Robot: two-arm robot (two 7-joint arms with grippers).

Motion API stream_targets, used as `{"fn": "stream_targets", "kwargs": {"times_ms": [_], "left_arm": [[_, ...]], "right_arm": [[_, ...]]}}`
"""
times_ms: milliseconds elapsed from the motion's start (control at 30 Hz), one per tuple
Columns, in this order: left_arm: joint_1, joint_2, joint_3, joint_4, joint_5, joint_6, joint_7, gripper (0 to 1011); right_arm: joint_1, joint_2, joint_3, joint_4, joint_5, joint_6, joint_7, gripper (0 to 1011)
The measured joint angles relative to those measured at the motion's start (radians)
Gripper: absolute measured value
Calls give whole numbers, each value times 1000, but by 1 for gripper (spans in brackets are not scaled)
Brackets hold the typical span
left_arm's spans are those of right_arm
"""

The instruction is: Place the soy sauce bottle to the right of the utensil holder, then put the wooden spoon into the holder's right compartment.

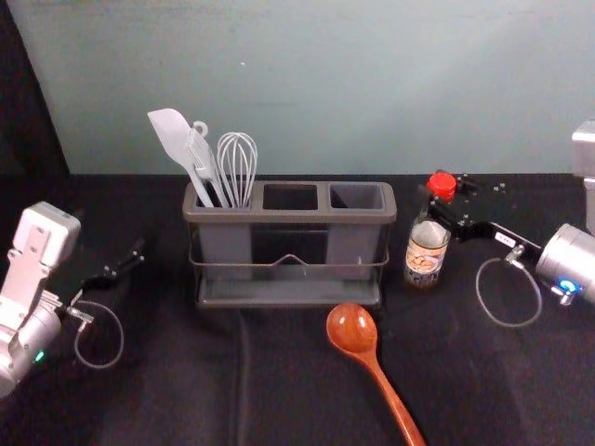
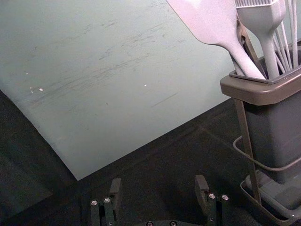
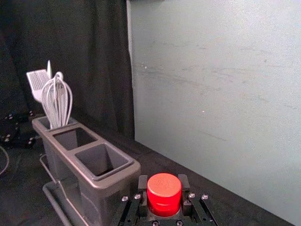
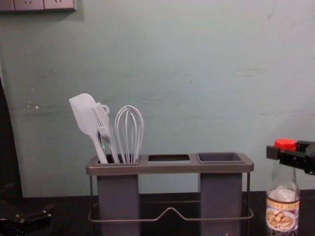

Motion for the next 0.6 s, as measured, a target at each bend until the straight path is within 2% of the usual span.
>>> {"fn": "stream_targets", "kwargs": {"times_ms": [267,600], "left_arm": [[0,0,0,0,0,0,0,1012],[0,0,0,0,0,0,0,1011]], "right_arm": [[18,-17,-16,39,-18,-36,28,388],[24,-24,-19,55,-22,-47,42,388]]}}
